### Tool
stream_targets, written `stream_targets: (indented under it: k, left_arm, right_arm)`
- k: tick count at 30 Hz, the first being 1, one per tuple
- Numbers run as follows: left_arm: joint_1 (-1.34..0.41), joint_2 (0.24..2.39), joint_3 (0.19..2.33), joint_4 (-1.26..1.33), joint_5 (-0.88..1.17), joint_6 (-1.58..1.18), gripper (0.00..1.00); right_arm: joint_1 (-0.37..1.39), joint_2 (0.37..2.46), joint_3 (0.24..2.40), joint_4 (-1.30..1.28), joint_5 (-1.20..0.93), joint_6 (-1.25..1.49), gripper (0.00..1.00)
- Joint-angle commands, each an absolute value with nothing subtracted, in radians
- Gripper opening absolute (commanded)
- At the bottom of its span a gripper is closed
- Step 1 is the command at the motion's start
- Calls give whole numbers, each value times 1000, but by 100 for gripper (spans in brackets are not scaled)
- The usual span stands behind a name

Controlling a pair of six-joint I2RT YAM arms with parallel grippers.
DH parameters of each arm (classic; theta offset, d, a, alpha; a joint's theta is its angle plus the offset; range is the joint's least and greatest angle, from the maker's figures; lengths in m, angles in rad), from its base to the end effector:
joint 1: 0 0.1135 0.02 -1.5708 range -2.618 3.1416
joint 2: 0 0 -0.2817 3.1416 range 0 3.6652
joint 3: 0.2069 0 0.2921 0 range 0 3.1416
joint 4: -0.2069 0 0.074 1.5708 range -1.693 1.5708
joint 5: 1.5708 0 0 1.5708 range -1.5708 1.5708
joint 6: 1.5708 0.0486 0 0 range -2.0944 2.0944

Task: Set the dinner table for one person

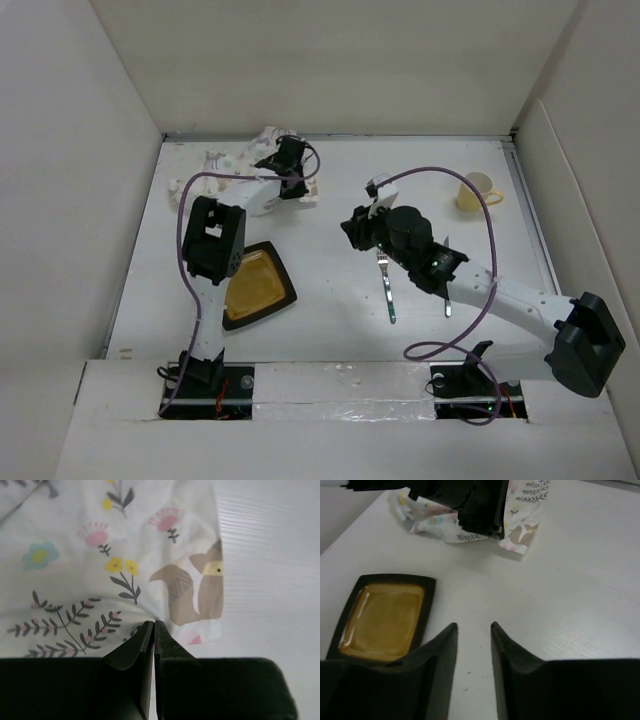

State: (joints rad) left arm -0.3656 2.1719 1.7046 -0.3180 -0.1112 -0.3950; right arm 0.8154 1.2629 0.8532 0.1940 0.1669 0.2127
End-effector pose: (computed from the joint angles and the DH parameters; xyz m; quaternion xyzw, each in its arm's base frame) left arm 0.5138 -0.1909 0.1841 -0.0348 0.9220 -0.0942 0.3739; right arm 0.2389 0.2419 0.2970 -0.1805 0.7569 0.2506 0.5759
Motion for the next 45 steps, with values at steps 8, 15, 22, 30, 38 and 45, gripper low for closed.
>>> stream_targets:
  k: [8,15,22,30,38,45]
  left_arm:
    - [-505,2117,1798,-258,57,-453,43]
    - [-482,1812,1525,-147,-232,-420,51]
    - [-347,1733,1306,-61,-270,-471,60]
    - [-324,1844,1382,-69,-249,-423,67]
    - [-324,1982,1517,-106,-201,-380,66]
    - [-324,2026,1571,-150,-238,-338,65]
  right_arm:
    - [661,1271,830,195,285,293,3]
    - [562,1495,908,189,238,348,59]
    - [494,1908,1268,5,137,364,70]
    - [449,2108,1567,-211,87,373,68]
    - [459,2275,1765,-365,104,380,63]
    - [468,2276,1773,-344,104,391,31]
